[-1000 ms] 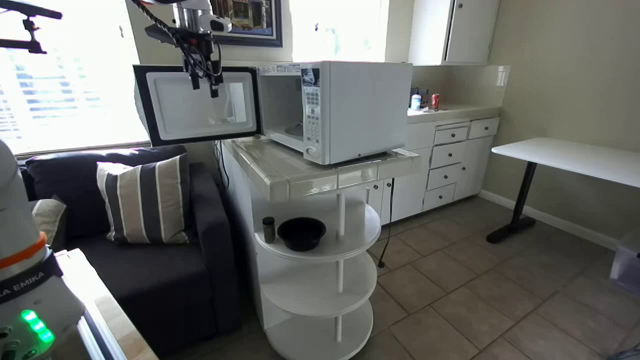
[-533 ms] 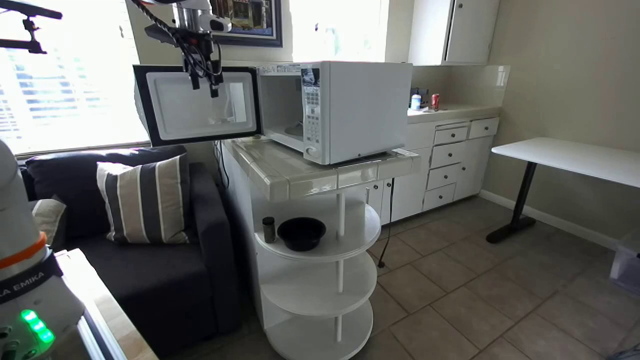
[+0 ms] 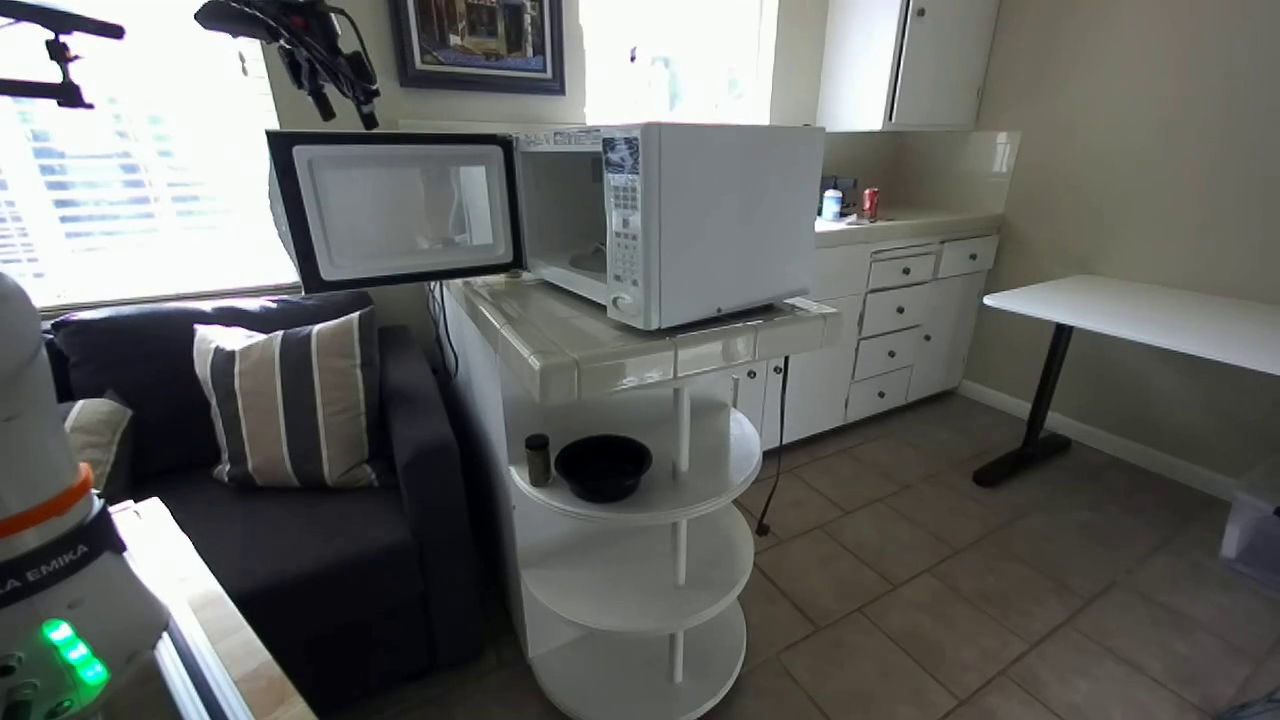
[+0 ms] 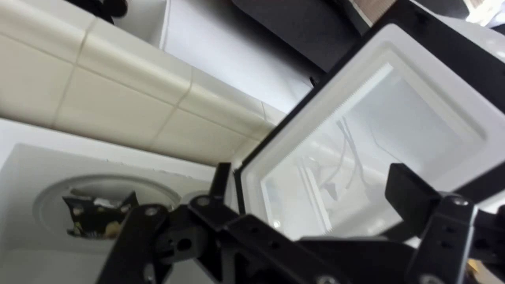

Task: Close the microwave

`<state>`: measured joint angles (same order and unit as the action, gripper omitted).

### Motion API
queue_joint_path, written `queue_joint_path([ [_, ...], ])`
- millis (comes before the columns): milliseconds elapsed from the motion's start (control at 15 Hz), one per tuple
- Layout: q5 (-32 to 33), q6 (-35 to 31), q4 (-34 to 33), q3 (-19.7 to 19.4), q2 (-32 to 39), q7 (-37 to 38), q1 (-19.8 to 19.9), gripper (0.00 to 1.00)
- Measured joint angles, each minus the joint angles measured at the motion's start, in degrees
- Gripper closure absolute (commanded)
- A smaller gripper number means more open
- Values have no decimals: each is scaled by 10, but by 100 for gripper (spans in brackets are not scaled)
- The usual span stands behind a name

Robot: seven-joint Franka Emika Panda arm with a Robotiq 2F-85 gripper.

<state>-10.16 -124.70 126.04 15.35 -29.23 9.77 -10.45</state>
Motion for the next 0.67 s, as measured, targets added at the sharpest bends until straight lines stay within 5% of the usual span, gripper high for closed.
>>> queue_joint_path([
  [67, 11, -23, -2, 18, -11, 11, -5, 26],
  [333, 65, -104, -39, 85, -15, 27, -17, 58],
  [667, 158, -117, -114, 150, 59, 21, -18, 96],
])
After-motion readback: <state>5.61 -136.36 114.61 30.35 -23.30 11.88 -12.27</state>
